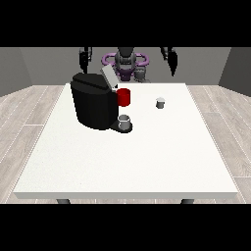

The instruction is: Insert the coffee pod into the coffee machine and close the lid

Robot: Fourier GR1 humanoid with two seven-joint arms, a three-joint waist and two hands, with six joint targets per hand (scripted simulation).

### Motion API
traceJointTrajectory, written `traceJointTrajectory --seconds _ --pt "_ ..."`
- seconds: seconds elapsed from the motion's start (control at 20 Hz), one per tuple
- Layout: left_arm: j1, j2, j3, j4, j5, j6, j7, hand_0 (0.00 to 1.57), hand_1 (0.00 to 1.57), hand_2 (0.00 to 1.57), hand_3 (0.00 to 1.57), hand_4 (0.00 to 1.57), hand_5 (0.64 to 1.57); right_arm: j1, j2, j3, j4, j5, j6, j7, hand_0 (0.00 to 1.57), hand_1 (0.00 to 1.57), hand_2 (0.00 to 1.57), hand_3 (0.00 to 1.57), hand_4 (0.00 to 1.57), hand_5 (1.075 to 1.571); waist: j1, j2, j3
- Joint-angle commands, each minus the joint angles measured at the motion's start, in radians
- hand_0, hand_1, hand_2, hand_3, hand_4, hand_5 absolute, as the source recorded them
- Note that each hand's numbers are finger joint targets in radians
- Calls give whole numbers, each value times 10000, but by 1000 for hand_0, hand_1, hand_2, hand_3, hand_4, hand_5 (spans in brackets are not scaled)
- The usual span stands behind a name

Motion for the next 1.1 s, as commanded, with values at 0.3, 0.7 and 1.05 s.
traceJointTrajectory --seconds 0.3,0.7,1.05 --pt "443 -210 -483 -455 979 -1542 -899 0 0 0 0 724 1571 323 617 -938 655 -867 -361 -843 0 0 0 0 328 1571 -359 -95 -74" --pt "-960 893 172 462 -265 -1341 -104 0 0 0 0 507 1571 -107 509 -611 609 -696 -157 -815 0 0 0 0 359 1571 -982 427 -77" --pt "-1596 2039 205 1790 -1980 -1166 -613 0 0 0 0 0 1571 -558 828 -322 778 -702 -335 -1365 0 0 0 0 411 1571 -1274 1366 -77"
